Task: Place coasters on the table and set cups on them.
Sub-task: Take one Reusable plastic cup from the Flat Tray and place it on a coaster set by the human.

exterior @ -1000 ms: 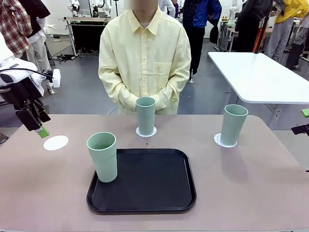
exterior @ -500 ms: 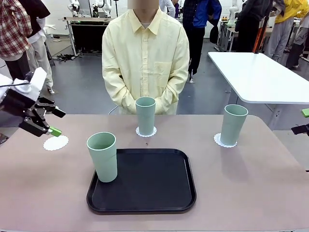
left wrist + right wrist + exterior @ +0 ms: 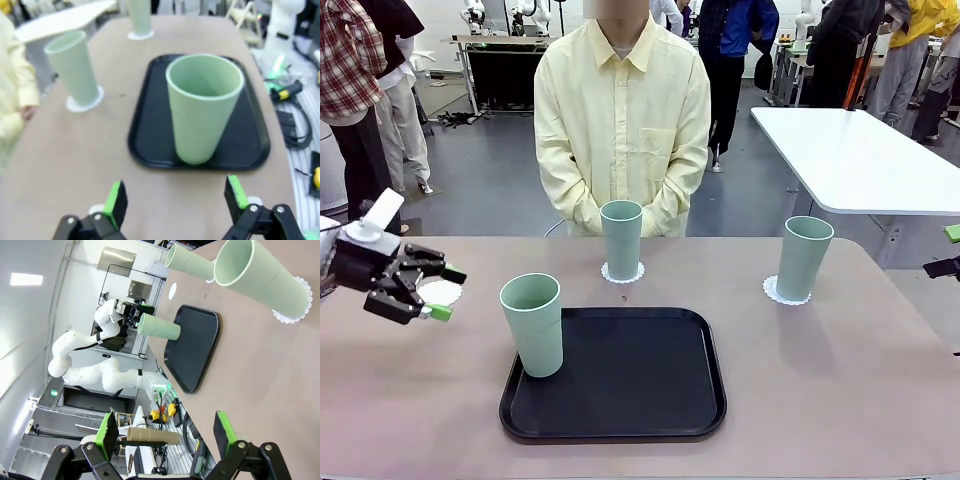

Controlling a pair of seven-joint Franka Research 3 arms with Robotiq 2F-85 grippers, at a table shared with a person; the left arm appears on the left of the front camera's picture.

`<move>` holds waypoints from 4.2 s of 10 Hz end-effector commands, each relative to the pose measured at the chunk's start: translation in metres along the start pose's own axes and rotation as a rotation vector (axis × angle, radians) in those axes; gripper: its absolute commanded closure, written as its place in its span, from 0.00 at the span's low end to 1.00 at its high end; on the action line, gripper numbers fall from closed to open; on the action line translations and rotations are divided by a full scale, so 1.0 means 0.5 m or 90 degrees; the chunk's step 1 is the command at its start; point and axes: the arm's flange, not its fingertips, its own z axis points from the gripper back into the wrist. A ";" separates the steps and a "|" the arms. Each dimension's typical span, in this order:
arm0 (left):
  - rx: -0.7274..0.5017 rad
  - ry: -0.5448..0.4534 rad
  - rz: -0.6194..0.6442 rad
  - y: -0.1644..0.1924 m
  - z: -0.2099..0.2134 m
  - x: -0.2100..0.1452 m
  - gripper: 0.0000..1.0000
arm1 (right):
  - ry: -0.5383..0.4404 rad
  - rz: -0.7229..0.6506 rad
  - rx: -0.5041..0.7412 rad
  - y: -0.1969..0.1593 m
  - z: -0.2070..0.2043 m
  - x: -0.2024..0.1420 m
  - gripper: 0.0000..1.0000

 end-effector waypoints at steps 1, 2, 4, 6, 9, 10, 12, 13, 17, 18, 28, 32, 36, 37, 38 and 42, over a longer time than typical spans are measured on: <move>-0.029 -0.019 0.007 0.011 -0.017 -0.017 0.00 | 0.001 -0.003 0.000 0.004 -0.001 0.000 0.00; -0.039 -0.033 -0.003 0.005 -0.028 -0.025 0.00 | 0.001 -0.003 0.000 0.004 -0.001 0.000 0.00; -0.054 -0.043 -0.047 -0.006 -0.048 -0.023 0.00 | 0.001 -0.003 0.000 0.004 -0.001 0.000 0.00; -0.062 -0.020 -0.002 -0.011 -0.044 -0.026 0.00 | 0.001 -0.003 0.000 0.004 -0.001 0.000 0.00; -0.062 -0.020 -0.002 -0.011 -0.044 -0.026 0.00 | 0.001 -0.003 0.000 0.004 -0.001 0.000 0.00; -0.059 -0.006 -0.003 -0.009 -0.047 -0.021 0.00 | 0.001 -0.003 0.000 0.004 -0.001 0.000 0.00; -0.051 -0.054 -0.013 -0.001 -0.068 -0.029 0.00 | 0.001 -0.003 0.000 0.004 -0.001 0.000 0.00; -0.017 -0.047 -0.010 0.006 -0.081 -0.037 0.00 | 0.001 -0.003 0.000 0.004 -0.001 0.000 0.00; -0.013 -0.099 -0.043 0.013 -0.139 -0.048 0.00 | 0.001 -0.003 0.000 0.004 -0.001 0.000 0.00; -0.030 -0.112 -0.048 0.014 -0.151 -0.050 0.00 | 0.001 -0.003 0.000 0.004 -0.001 0.000 0.00; -0.164 -0.157 -0.108 -0.003 -0.217 -0.055 0.00 | 0.001 -0.003 0.000 0.004 -0.001 0.000 0.00; -0.174 -0.165 -0.129 0.006 -0.239 -0.057 0.00 | 0.001 -0.003 0.000 0.004 -0.001 0.000 0.00; -0.157 -0.167 -0.122 0.023 -0.243 -0.060 0.00 | 0.001 -0.003 0.000 0.004 -0.001 0.000 0.00; -0.155 -0.170 -0.121 0.026 -0.247 -0.059 0.00 | 0.001 -0.003 0.000 0.004 -0.001 0.000 0.00; -0.150 -0.172 -0.120 0.029 -0.253 -0.058 0.00 | 0.001 -0.003 0.000 0.004 -0.001 0.000 0.00; -0.137 -0.179 -0.111 0.036 -0.274 -0.051 0.00 | 0.001 -0.003 0.000 0.004 -0.001 0.000 0.00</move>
